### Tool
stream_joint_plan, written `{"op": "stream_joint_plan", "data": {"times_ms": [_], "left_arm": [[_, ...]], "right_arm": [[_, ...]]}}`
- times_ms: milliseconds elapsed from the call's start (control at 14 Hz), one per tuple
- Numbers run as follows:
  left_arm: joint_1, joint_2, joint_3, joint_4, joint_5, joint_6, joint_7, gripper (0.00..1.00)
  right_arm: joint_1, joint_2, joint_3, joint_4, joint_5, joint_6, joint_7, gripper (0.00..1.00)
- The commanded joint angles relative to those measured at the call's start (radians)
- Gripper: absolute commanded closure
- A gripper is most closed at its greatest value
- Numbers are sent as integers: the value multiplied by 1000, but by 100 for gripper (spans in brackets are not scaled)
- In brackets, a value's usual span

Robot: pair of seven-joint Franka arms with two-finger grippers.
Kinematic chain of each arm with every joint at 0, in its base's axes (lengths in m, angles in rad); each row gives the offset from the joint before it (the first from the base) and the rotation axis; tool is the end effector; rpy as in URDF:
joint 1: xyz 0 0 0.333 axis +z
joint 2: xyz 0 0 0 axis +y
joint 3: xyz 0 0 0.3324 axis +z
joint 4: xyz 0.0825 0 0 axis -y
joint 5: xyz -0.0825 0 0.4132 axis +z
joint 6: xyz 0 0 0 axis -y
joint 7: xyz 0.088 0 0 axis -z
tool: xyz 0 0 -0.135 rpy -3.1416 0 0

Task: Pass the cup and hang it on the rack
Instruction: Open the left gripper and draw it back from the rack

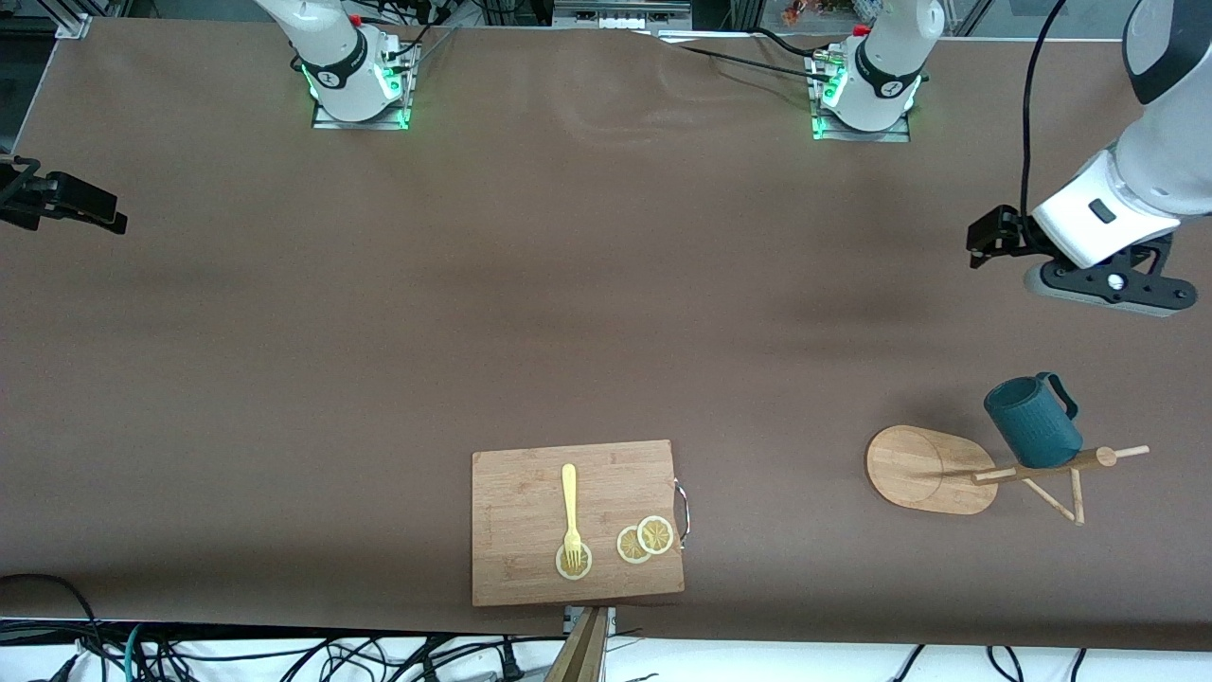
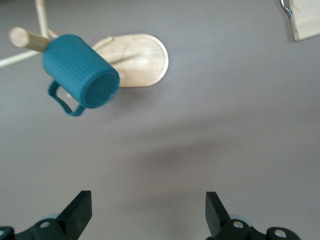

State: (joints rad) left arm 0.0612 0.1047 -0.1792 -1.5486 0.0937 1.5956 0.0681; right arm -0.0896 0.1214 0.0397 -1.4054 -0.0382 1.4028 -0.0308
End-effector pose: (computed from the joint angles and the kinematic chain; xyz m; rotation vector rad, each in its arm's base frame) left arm 0.6129 -0.0552 0.5646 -3.0503 0.2916 0.0829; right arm 0.6008 -0.0372 0.6088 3.1071 -0.0360 -0.1947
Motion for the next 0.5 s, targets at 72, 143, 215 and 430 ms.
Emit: {"op": "stream_joint_plan", "data": {"times_ms": [72, 143, 215, 430], "left_arm": [[-96, -117, 107, -166, -22, 116, 15, 0], [-98, -115, 107, -166, -22, 115, 18, 0], [-96, -115, 109, -168, -22, 115, 18, 0], [-98, -112, 109, -163, -22, 113, 12, 0]], "right_arm": [[-13, 1, 12, 11, -11, 1, 9, 0], [-13, 1, 12, 11, -11, 1, 9, 0], [-13, 1, 12, 11, -11, 1, 9, 0], [-13, 1, 12, 11, -11, 1, 9, 0]]}}
